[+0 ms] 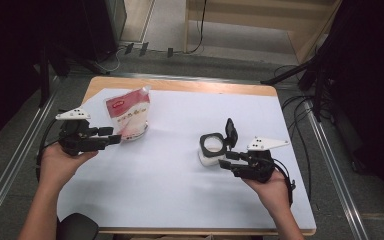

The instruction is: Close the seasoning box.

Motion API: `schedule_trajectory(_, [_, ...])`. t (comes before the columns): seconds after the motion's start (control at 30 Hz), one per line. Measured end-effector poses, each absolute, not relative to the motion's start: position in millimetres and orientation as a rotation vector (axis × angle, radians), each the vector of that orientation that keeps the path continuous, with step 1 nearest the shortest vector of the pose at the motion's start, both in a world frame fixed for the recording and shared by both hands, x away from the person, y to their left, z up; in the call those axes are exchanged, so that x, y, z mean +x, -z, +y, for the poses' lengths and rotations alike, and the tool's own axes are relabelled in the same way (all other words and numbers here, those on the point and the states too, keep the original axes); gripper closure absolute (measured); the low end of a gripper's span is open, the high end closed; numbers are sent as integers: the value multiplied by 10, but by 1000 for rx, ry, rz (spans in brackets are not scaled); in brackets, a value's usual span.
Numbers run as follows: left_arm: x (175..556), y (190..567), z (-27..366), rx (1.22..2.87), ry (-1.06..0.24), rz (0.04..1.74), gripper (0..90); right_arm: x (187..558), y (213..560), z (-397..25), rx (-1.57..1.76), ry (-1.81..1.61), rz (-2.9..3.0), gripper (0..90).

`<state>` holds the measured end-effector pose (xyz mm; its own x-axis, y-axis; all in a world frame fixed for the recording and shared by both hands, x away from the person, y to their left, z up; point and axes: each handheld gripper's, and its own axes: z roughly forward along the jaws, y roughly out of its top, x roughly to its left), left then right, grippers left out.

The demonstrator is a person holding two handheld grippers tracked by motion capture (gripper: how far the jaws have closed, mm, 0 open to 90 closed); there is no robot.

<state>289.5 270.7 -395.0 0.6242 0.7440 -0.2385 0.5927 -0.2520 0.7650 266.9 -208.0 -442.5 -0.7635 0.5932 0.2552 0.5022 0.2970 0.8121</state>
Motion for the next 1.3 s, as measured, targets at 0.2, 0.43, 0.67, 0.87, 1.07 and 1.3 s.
schedule_trajectory(0.2, [2922,3970,2541,1992,-224,1009,467,2672,4414,-2180,1061,-1468,2471,571])
schedule_trajectory(0.43, [2978,4014,2362,1998,-204,980,468,2683,4394,-2356,1109,-1447,2446,632])
schedule_trajectory(0.67, [3025,4083,2187,2015,-203,969,464,2717,4379,-2486,1167,-1412,2411,828])
schedule_trajectory(0.87, [3047,4128,2080,2024,-193,946,437,2802,4394,-2529,1218,-1411,2391,900])
schedule_trajectory(1.07, [3033,4194,2033,2042,-178,936,439,2911,4424,-2531,1257,-1398,2362,900])
schedule_trajectory(1.3, [3035,4214,2003,2041,-179,928,418,3052,4448,-2501,1283,-1369,2343,900])
